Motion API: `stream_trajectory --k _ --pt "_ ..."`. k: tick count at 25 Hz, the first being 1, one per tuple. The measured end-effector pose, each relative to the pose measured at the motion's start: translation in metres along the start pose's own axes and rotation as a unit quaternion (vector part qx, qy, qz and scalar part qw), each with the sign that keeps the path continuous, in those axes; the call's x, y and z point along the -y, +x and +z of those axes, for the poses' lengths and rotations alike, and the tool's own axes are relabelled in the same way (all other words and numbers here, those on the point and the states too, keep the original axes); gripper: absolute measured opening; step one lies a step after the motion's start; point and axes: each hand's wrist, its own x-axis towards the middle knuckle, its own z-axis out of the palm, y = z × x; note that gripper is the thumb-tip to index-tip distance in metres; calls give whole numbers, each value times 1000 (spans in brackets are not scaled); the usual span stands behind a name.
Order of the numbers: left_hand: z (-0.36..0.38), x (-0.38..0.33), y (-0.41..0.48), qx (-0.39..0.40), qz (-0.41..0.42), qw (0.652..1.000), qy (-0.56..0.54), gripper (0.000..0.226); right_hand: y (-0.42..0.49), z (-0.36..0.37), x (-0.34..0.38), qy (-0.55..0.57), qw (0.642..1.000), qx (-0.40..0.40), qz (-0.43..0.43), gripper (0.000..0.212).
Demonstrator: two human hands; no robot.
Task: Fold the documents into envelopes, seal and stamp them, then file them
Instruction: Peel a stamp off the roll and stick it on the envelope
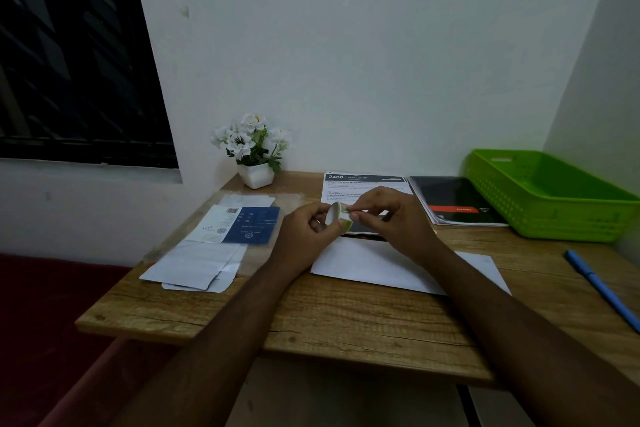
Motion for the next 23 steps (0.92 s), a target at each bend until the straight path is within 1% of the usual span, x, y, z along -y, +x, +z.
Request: stream_trajectory --k 2,4,6,9,14,18,23 --pt "0 -1 0 0 -1 1000 5 22 0 2 0 -16 1000 -5 0 10" --pt "0 -1 0 -1 -3 1000 13 26 0 3 0 -14 1000 -2 25 7" --pt "0 0 -1 1 -3 1000 15 30 0 4 -1 7 998 2 55 6" --pt "0 0 0 18 0 1000 8 36 0 2 -1 36 996 -1 76 5" --pt "-1 0 0 36 7 999 -21 37 1 0 0 99 989 -18 111 6" --pt "-3 1 0 43 9 998 -35 40 2 1 1 130 982 -14 137 13" --pt "-3 0 0 59 3 996 -72 46 2 1 2 161 974 -6 160 12"
